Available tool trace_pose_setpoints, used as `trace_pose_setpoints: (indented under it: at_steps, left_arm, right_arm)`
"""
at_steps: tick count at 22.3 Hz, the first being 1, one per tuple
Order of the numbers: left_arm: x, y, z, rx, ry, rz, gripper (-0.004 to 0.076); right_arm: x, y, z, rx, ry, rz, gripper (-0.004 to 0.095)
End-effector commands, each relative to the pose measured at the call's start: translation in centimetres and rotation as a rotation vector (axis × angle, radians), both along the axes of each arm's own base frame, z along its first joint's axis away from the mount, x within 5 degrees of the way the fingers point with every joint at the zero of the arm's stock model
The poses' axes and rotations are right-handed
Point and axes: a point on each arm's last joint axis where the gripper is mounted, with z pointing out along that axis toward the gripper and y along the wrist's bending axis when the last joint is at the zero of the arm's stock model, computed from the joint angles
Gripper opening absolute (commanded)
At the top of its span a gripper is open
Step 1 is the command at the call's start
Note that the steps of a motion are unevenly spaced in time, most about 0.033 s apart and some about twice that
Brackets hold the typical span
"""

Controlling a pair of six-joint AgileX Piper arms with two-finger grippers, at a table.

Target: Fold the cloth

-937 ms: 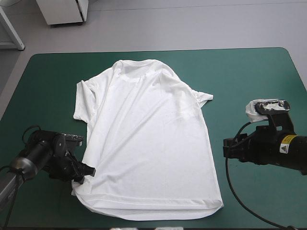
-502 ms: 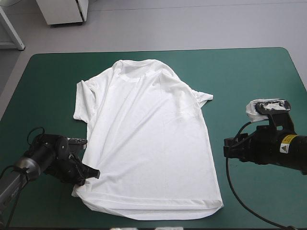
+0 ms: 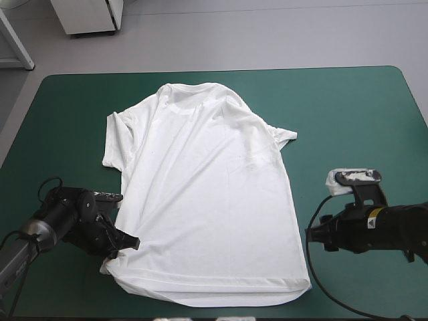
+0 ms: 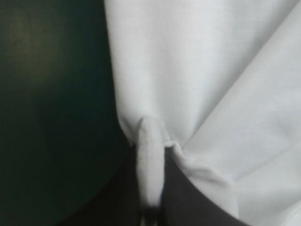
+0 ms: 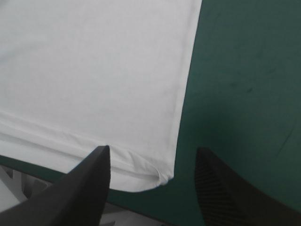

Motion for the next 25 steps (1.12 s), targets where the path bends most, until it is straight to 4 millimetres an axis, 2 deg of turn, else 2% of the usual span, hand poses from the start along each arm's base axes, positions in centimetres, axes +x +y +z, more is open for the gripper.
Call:
trace_pose_setpoints:
  at_steps: [1, 5, 8, 9, 11, 14, 20, 25]
  left_arm:
    - [-0.5, 0.6, -0.6, 0.062, 0.044, -0.045, -0.0009]
    - [-0.6, 0.3, -0.6, 0.034, 0.047, -0.038, -0.0009]
    - [-0.6, 0.2, -0.6, 0.020, 0.047, -0.030, -0.0009]
    - [-0.6, 0.2, -0.6, 0.020, 0.047, -0.030, -0.0009]
    - [-0.5, 0.1, -0.6, 0.015, 0.046, -0.027, -0.0009]
    - [-0.4, 0.1, -0.6, 0.009, 0.032, -0.028, -0.0009]
    - [-0.4, 0.0, -0.6, -0.004, 0.034, -0.038, -0.0009]
    - [-0.4, 0.0, -0.6, -0.004, 0.032, -0.039, -0.0009]
  right_arm:
    - [-0.1, 0.2, -2.6, 0.016, 0.080, -0.012, 0.0548]
    - [-0.3, 0.5, -5.6, 0.054, 0.156, -0.056, 0.0524]
    - [-0.5, 1.2, -6.9, 0.093, 0.172, -0.052, 0.0489]
    - [-0.6, 1.5, -7.3, 0.085, 0.167, -0.046, 0.0450]
    - [-1.0, 1.9, -7.8, 0.014, 0.148, -0.016, 0.0416]
    - [-1.2, 2.8, -8.4, -0.085, 0.137, 0.021, 0.0417]
    - [-0.5, 6.3, -10.9, -0.193, 0.173, 0.100, 0.0429]
    - [0.3, 6.9, -12.1, -0.239, 0.182, 0.092, 0.0427]
